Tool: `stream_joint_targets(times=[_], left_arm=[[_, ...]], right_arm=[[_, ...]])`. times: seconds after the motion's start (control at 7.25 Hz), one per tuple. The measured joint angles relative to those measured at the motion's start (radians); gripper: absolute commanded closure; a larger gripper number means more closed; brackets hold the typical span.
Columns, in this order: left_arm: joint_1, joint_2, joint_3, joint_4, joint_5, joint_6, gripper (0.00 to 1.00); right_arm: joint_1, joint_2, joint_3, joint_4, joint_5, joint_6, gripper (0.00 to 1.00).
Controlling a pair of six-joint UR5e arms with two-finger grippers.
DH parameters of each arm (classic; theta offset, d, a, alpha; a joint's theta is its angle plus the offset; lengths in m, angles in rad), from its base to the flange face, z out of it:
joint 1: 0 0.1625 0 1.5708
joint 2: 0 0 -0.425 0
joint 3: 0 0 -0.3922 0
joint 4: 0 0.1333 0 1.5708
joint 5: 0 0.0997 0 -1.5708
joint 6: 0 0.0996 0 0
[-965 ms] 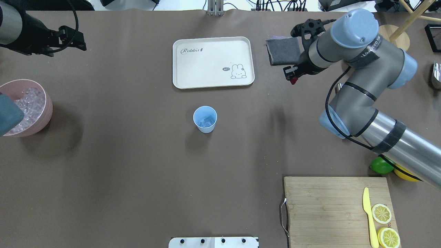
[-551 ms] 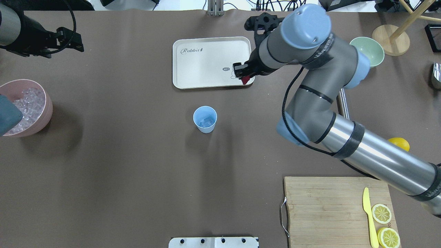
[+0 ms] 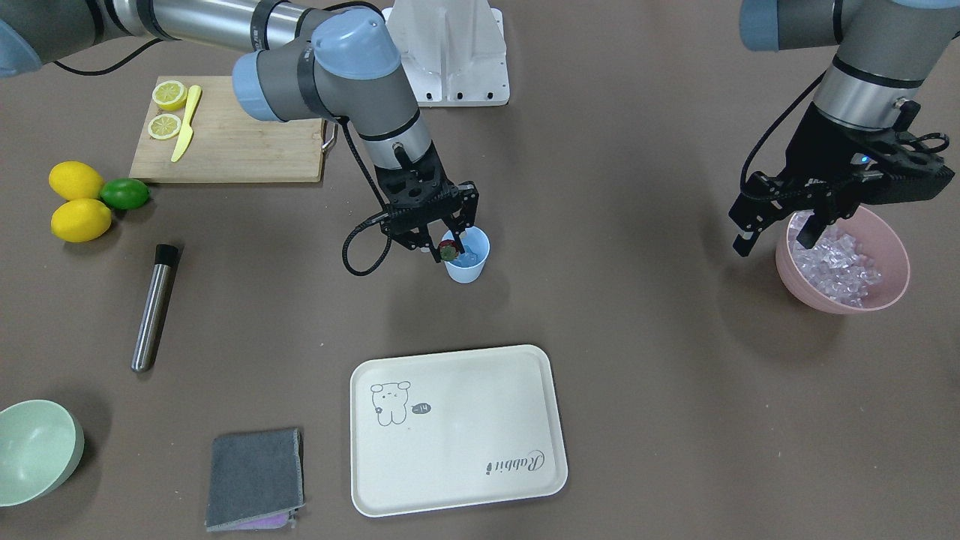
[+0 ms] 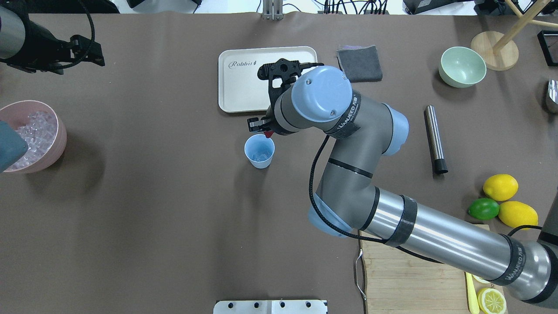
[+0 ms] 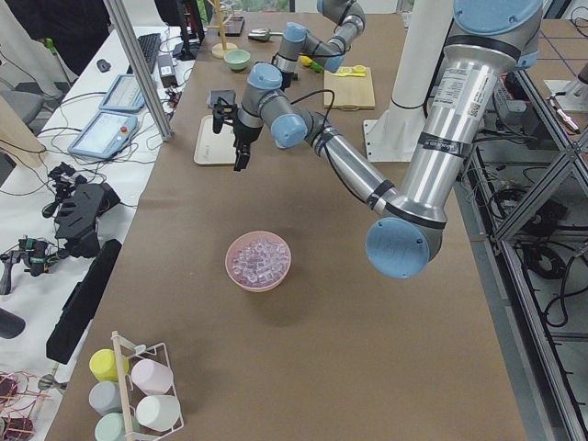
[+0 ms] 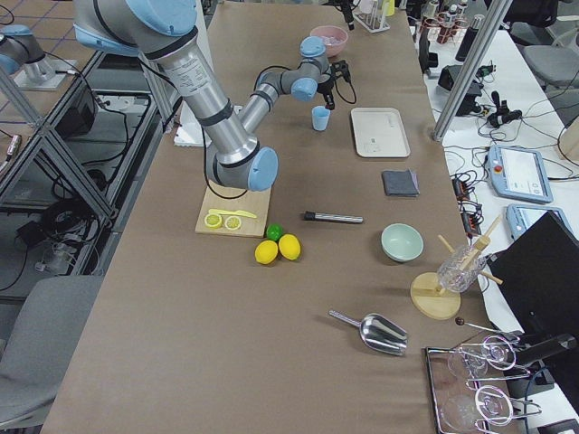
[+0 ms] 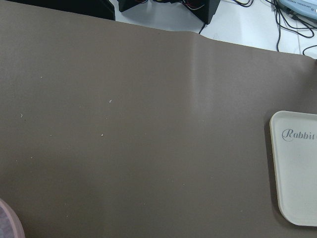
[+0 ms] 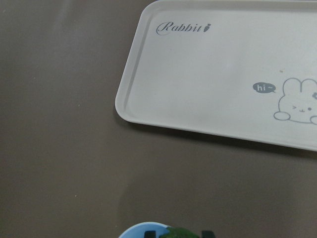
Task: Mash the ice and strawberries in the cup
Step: 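Open the right gripper to drop the strawberry into the cup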
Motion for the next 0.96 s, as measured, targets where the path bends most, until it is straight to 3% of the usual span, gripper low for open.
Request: stream_joint_targets(times=[0.28, 0.41, 0.96], left_arm=[[0.0, 0.0, 0.006, 0.0, 0.0, 0.001, 0.02], [0.0, -0.001, 0.01, -0.001, 0.0, 0.001, 0.02], [0.0, -0.008, 0.026, -0.003, 0.0, 0.003, 0.02]], right_arm=[[-0.025, 0.002, -0.006, 0.0, -0.032, 0.001, 1.0], [-0.031, 0.002, -0.011, 0.0, -0.038, 0.001, 0.03], [-0.044, 0.003, -0.015, 0.003, -0.039, 0.016, 0.0]])
